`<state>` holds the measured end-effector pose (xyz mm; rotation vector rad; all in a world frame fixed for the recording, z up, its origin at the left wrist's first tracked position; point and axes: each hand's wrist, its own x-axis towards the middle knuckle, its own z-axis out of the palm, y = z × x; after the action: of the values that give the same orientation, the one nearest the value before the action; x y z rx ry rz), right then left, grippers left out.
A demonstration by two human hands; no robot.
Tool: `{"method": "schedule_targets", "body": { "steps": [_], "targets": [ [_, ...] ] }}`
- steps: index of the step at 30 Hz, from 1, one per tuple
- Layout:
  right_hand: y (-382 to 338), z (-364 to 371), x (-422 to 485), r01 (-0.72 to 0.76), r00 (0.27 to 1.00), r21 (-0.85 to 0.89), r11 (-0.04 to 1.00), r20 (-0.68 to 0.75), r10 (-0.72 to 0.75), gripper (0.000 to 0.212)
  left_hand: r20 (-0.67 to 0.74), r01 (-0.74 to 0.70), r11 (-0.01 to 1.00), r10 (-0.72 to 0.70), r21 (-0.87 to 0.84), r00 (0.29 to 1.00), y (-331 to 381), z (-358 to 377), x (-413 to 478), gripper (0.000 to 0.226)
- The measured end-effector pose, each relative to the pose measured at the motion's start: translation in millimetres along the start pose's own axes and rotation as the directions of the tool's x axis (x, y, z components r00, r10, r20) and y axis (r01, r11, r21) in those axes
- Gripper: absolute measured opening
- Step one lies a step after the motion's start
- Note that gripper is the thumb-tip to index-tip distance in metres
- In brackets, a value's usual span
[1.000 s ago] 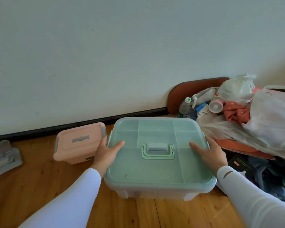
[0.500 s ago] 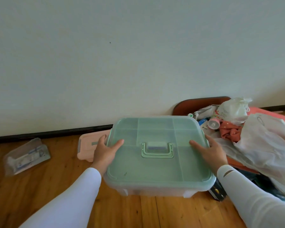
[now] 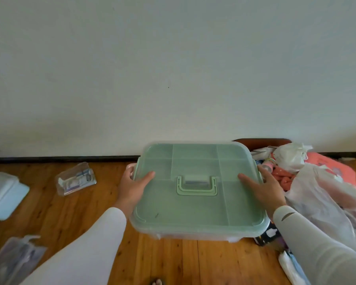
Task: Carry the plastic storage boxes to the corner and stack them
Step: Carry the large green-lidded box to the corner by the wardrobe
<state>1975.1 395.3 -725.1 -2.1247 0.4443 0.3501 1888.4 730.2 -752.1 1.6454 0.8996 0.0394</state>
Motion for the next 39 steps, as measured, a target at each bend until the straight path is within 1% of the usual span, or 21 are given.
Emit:
{"method": "schedule_targets", "body": {
  "steps": [1,3,6,9,11,14,17,20,23,24,28,30,36,39],
  "targets": [
    [-12.5,-7.5,-9.0,0.002,1.000,0.001,1.000,-0.001,-0.002,0.079,-0.007,0.010,1.000,-0.010,-0.003,1.000,15.8,-9.7,-11.2,0.037],
    [-27.7,-18.0,-22.6,0.012,1.000,0.015,1.000,-0.002,-0.012,0.077,-0.007,-0.002,1.000,0.002,-0.019,1.000,32.8,-21.9,-26.3,0.042],
    [-57.9,-28.9,-38.2,0.032,0.999,0.023,0.999,0.040,-0.033,0.078,0.001,0.015,0.997,-0.015,-0.070,1.000,60.5,-44.3,-41.1,0.046],
    [-80.2,-35.2,-52.6,0.064,0.996,0.042,0.997,0.060,-0.066,0.079,0.002,-0.003,0.995,0.003,-0.097,1.000,80.6,-65.2,-52.5,0.048],
    [-94.9,-39.1,-61.8,0.078,0.993,0.075,0.994,0.079,-0.083,0.078,-0.004,-0.005,0.994,0.004,-0.110,1.000,94.0,-79.9,-58.1,0.045],
    [-116.9,-43.6,-73.4,0.094,0.989,0.143,0.985,0.096,-0.108,0.075,0.002,-0.007,0.991,0.007,-0.136,1.000,113.9,-99.6,-62.2,0.050],
    [-137.7,-46.9,-83.8,0.108,0.987,0.195,0.975,0.099,-0.129,0.076,0.023,-0.010,0.984,0.014,-0.180,1.000,130.0,-118.2,-64.1,0.047],
    [-152.2,-49.5,-93.2,0.143,0.982,0.239,0.961,0.085,-0.167,0.069,0.065,-0.011,0.976,0.026,-0.217,0.998,141.8,-134.1,-68.3,0.042],
    [-161.7,-53.8,-102.2,0.155,0.976,0.281,0.947,0.108,-0.192,0.064,0.079,-0.043,0.965,0.065,-0.258,0.995,151.4,-147.3,-75.9,0.028],
    [-163.9,-55.3,-103.9,0.154,0.974,0.297,0.942,0.116,-0.195,0.063,0.073,-0.048,0.959,0.070,-0.278,0.995,154.3,-150.9,-79.0,0.026],
    [-172.7,-63.7,-107.1,0.162,0.960,0.354,0.921,0.160,-0.230,0.063,0.042,-0.035,0.935,0.053,-0.354,0.998,161.8,-161.5,-96.3,0.046],
    [-175.2,-68.1,-108.3,0.164,0.949,0.377,0.911,0.191,-0.250,0.064,0.033,-0.036,0.919,0.053,-0.393,0.998,162.0,-165.1,-107.6,0.047],
    [-183.9,-81.8,-113.7,0.214,0.922,0.403,0.890,0.219,-0.321,0.061,-0.057,-0.045,0.893,0.021,-0.448,0.998,152.5,-168.2,-150.7,0.040],
    [-185.8,-87.9,-120.0,0.246,0.899,0.402,0.882,0.246,-0.362,0.057,-0.104,-0.072,0.886,0.027,-0.459,0.994,148.8,-169.5,-176.2,0.029]
  ]
}}
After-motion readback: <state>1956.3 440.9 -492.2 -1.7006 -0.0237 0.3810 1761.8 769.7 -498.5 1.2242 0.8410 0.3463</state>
